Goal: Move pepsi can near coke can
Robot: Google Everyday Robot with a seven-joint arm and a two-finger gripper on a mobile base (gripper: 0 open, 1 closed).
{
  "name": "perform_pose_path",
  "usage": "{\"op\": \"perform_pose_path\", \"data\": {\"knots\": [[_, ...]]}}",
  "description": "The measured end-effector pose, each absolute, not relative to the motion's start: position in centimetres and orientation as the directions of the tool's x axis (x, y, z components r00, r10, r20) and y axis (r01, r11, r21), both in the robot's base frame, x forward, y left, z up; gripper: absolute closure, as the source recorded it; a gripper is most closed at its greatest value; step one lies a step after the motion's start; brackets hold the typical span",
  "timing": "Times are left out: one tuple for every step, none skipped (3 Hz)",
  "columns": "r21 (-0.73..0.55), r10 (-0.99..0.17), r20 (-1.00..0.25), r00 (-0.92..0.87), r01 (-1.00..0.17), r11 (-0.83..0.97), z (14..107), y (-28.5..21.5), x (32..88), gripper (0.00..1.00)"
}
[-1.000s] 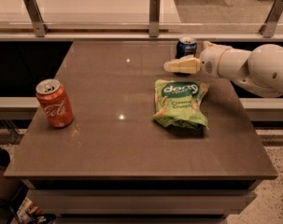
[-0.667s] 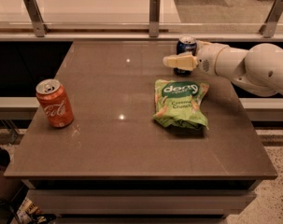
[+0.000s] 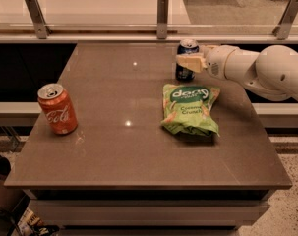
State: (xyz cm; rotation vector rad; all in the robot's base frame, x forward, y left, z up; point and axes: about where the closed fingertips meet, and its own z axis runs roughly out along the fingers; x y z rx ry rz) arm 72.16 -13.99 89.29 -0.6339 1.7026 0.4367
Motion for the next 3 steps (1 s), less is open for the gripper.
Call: {"op": "perform_pose_path", "data": {"knots": [[-0.048, -0.176, -0.974, -0.144, -0.626, 0.778, 89.26, -13.76, 72.17, 0.87], [-0.048, -0.176, -0.974, -0.144, -0.629, 0.776, 89.23, -13.52, 72.19, 1.00], [-0.048, -0.176, -0.974, -0.144, -0.629, 0.776, 89.23, -13.51, 72.19, 1.00]]}}
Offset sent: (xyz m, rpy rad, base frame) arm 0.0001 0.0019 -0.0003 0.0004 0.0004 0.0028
